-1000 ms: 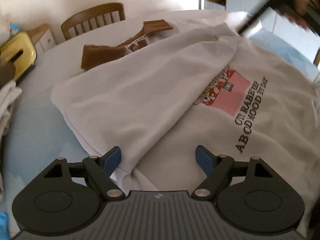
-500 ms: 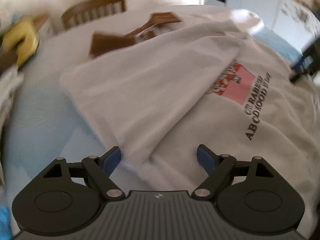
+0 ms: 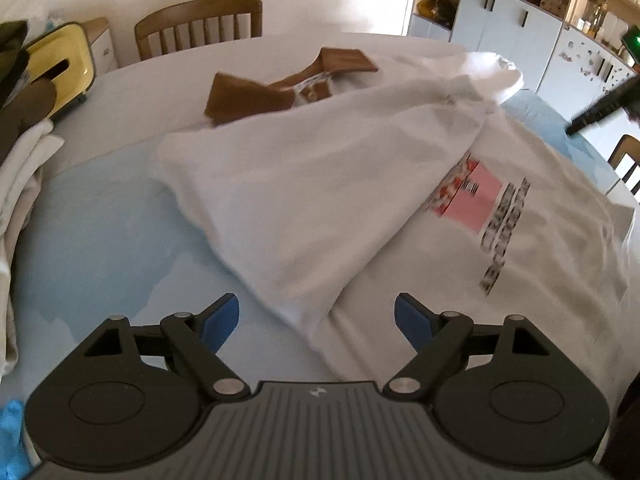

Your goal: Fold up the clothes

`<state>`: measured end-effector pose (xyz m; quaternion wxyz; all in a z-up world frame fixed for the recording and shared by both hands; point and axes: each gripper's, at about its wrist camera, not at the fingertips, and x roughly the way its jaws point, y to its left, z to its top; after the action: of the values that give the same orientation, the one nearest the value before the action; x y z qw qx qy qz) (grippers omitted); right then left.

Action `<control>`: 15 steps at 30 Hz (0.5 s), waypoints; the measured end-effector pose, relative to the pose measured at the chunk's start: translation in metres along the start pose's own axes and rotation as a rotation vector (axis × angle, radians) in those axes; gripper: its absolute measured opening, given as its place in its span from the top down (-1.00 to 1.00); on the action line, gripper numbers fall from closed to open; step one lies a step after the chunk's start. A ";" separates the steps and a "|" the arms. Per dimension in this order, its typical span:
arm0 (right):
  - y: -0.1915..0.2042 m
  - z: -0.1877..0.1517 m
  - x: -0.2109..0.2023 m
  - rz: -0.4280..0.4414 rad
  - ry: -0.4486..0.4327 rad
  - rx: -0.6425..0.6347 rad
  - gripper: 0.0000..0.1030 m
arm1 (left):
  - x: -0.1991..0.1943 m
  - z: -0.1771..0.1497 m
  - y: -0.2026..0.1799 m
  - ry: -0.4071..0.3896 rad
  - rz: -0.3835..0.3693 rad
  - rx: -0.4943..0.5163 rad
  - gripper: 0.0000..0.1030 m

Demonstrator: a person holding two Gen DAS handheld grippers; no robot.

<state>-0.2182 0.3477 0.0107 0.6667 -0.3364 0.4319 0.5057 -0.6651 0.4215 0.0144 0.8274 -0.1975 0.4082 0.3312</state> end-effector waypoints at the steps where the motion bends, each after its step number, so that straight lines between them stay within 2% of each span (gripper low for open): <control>1: -0.018 0.012 0.003 -0.011 -0.006 0.032 -1.00 | 0.002 0.005 -0.002 0.001 -0.005 -0.002 -0.67; 5: -0.090 0.053 0.020 -0.041 -0.036 0.172 -1.00 | 0.012 0.025 -0.011 0.005 -0.029 -0.053 -0.74; 8: -0.135 0.078 0.040 -0.043 -0.046 0.287 -1.00 | 0.022 0.035 -0.022 0.025 -0.036 -0.065 -0.88; 12: -0.173 0.100 0.076 -0.025 -0.043 0.414 -1.00 | 0.039 0.048 -0.035 0.065 -0.009 -0.082 -0.88; 15: -0.187 0.109 0.096 -0.025 -0.029 0.445 -1.00 | 0.044 0.052 -0.036 0.081 0.013 -0.091 -0.89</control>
<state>-0.0011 0.4326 -0.0315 0.7369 -0.1790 0.5191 0.3944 -0.5919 0.4438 0.0115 0.7981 -0.2455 0.4274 0.3466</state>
